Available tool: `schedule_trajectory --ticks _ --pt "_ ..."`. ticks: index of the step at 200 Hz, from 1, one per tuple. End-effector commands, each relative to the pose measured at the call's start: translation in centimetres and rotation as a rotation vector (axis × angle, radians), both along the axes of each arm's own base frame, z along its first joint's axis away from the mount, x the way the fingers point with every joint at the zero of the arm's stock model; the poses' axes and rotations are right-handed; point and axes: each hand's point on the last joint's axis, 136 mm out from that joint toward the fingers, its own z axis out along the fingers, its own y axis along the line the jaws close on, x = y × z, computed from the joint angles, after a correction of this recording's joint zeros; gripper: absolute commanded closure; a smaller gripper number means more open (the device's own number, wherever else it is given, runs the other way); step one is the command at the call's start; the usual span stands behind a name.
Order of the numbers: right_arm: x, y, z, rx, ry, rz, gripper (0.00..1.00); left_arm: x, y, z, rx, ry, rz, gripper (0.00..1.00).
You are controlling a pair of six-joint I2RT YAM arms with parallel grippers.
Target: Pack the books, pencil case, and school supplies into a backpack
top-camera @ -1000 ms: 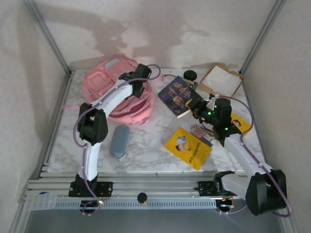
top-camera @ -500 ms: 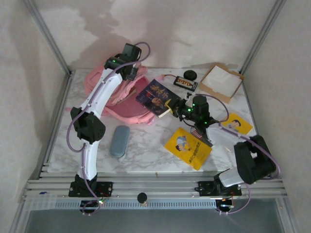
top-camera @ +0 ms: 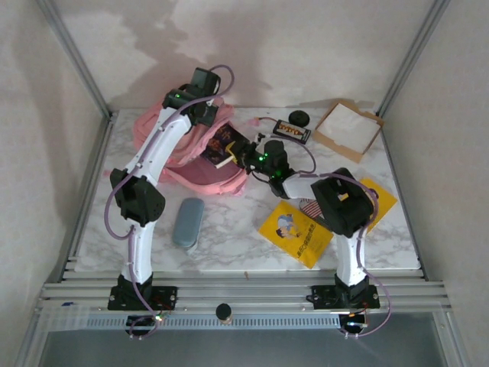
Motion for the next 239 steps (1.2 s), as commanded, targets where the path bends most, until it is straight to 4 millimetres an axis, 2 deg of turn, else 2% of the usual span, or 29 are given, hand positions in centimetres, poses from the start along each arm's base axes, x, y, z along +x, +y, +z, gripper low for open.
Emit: schedule_trajectory --ticks 1,39,70,104,127,157,159,164,187,215,239 --pt "1.4 2.2 4.3 0.095 -0.151 -0.022 1.0 1.0 -0.5 7.0 -0.15 -0.202 0.022 1.0" --pt "3.7 5.2 1.6 0.058 -0.14 -0.037 0.99 0.4 -1.8 7.4 -0.253 -0.186 -0.003 1.0" --pt "5.4 6.3 -1.3 0.014 -0.098 -0.076 0.99 0.0 -2.0 7.9 -0.285 -0.191 -0.004 1.0" --pt "6.7 8.2 -2.2 -0.04 -0.114 -0.085 0.98 0.1 -1.9 8.3 -0.297 -0.207 0.003 1.0" --pt "7.7 8.5 -3.4 -0.056 -0.108 -0.108 0.96 0.1 -1.8 8.5 -0.304 -0.216 0.012 1.0" --pt "9.2 9.7 -3.9 -0.109 -0.12 -0.103 0.89 0.0 -2.4 8.3 -0.334 -0.203 0.0 1.0" --pt "8.4 10.8 -4.1 -0.113 -0.119 -0.083 0.89 0.0 -2.4 8.2 -0.334 -0.203 0.0 1.0" --pt "8.2 11.5 -4.3 -0.122 -0.118 -0.071 0.88 0.1 -2.5 8.2 -0.336 -0.203 0.0 1.0" --pt "8.3 12.2 -5.8 -0.143 -0.098 -0.063 0.86 0.2 -2.2 8.3 -0.331 -0.208 0.006 1.0" --pt "8.3 12.4 -5.6 -0.172 -0.107 -0.054 0.69 0.1 -2.2 8.5 -0.328 -0.212 0.005 1.0" --pt "7.9 11.6 -3.6 -0.19 -0.145 -0.069 0.47 0.1 -1.6 8.7 -0.326 -0.222 0.018 1.0"
